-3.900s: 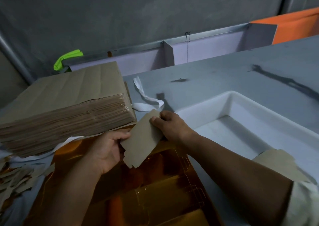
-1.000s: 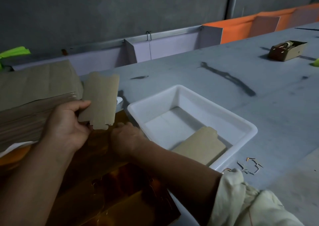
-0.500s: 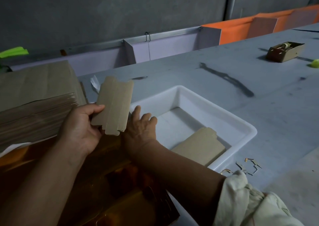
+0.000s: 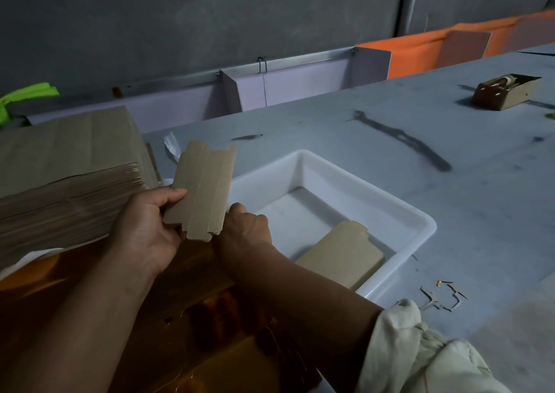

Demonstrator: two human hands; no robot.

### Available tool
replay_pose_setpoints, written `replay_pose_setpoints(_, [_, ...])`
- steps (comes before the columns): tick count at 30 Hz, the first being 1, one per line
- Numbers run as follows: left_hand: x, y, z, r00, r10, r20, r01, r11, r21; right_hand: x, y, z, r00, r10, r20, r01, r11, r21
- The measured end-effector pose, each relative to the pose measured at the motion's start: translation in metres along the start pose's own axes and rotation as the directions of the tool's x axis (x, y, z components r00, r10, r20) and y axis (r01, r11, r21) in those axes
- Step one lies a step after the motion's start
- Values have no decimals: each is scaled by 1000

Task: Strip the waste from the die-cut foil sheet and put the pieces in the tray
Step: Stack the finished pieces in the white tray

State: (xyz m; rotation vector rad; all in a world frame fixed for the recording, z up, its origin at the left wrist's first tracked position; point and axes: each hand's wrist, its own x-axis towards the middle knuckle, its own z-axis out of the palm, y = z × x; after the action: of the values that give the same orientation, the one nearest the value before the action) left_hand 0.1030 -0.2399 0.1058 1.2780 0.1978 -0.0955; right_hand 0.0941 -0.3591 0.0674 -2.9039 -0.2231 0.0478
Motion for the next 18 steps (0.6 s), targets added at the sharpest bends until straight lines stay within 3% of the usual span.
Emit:
replay_pose_setpoints(11, [5,0,-11,999,-27,-39,25,999,-30,22,-15,2,992,115,61,-113,993,-23])
replay_pose_setpoints(18, [7,2,-19,995,-53,-84,48,997,-62,37,-15,-3,992,120,51,-125,986,114])
